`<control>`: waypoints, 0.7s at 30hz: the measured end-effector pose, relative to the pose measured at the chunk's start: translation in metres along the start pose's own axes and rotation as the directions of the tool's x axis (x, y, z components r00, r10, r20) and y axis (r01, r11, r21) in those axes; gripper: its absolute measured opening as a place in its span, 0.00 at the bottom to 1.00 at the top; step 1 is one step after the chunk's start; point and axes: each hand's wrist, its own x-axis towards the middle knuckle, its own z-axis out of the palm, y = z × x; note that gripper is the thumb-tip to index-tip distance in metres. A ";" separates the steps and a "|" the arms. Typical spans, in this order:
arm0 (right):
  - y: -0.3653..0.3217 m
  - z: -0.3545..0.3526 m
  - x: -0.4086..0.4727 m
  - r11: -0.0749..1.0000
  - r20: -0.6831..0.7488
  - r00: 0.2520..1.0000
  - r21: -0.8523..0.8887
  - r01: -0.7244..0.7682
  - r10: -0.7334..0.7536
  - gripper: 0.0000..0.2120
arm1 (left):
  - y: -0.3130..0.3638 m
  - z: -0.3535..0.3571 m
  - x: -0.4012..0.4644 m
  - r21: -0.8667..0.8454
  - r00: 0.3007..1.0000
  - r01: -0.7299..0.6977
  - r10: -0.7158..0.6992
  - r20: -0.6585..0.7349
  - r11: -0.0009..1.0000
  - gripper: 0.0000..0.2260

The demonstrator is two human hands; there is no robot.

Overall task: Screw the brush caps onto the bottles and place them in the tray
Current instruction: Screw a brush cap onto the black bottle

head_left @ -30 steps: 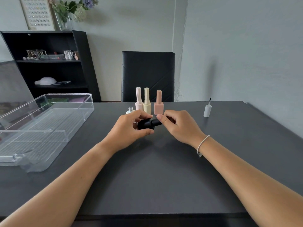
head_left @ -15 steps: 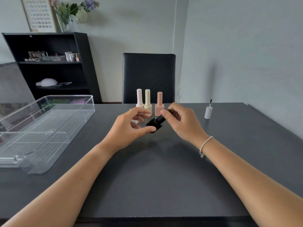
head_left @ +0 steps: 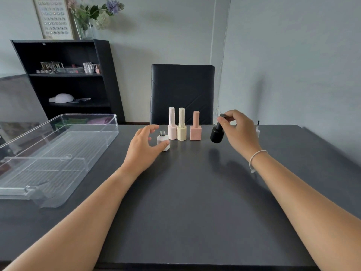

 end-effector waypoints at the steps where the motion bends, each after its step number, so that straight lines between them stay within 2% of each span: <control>1: 0.001 0.002 0.002 1.000 0.013 1.000 -0.018 -0.007 0.007 0.05 | 0.000 0.001 0.001 0.005 1.000 0.003 -0.003 0.021 1.000 0.22; 9: 0.005 0.020 0.014 0.993 0.083 0.996 -0.113 -0.022 0.031 0.10 | -0.003 0.002 0.005 -0.030 0.996 0.006 -0.003 0.092 1.000 0.15; 17: 0.003 0.024 0.017 0.992 0.123 0.989 -0.109 -0.063 0.076 0.12 | 0.000 0.002 0.005 -0.026 0.994 -0.014 0.017 0.105 1.000 0.13; 21: 0.002 0.018 0.010 0.992 0.082 0.994 -0.110 -0.069 0.078 0.15 | 0.000 0.001 0.003 -0.033 0.995 -0.025 0.029 0.099 0.999 0.13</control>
